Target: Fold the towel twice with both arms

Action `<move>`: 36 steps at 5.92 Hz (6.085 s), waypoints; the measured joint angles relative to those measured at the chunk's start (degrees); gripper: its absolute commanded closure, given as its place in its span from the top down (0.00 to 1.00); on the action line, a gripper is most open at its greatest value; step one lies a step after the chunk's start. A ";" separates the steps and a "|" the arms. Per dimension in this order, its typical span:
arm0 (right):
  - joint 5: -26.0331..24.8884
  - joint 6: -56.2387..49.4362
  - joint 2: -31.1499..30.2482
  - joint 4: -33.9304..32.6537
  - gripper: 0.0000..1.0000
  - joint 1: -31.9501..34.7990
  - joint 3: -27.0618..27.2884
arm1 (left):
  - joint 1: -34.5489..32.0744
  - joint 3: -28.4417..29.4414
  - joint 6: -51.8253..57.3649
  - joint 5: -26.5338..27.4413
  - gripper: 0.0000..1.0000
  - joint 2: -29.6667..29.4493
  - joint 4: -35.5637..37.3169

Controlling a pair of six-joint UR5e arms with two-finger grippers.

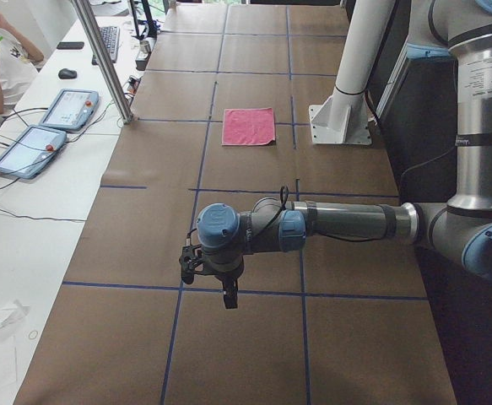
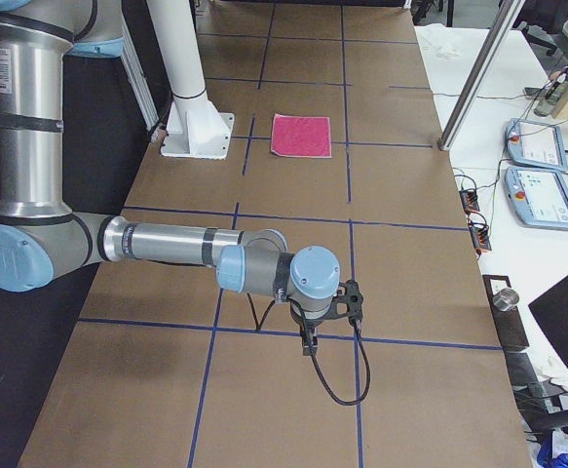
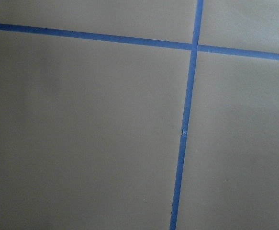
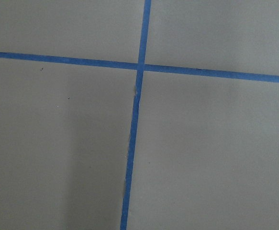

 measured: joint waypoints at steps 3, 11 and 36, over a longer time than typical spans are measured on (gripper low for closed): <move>0.03 0.01 -0.02 0.12 1.00 0.05 0.05 | 0.00 0.96 0.06 -0.05 1.00 -0.08 -0.36; 0.60 0.86 1.20 0.17 1.00 -0.24 1.50 | 15.34 -8.32 -24.25 -0.58 1.00 -7.70 0.13; -8.81 79.05 14.42 22.60 1.00 -40.13 15.79 | 68.12 -2.77 -94.21 21.50 0.00 -34.79 -17.43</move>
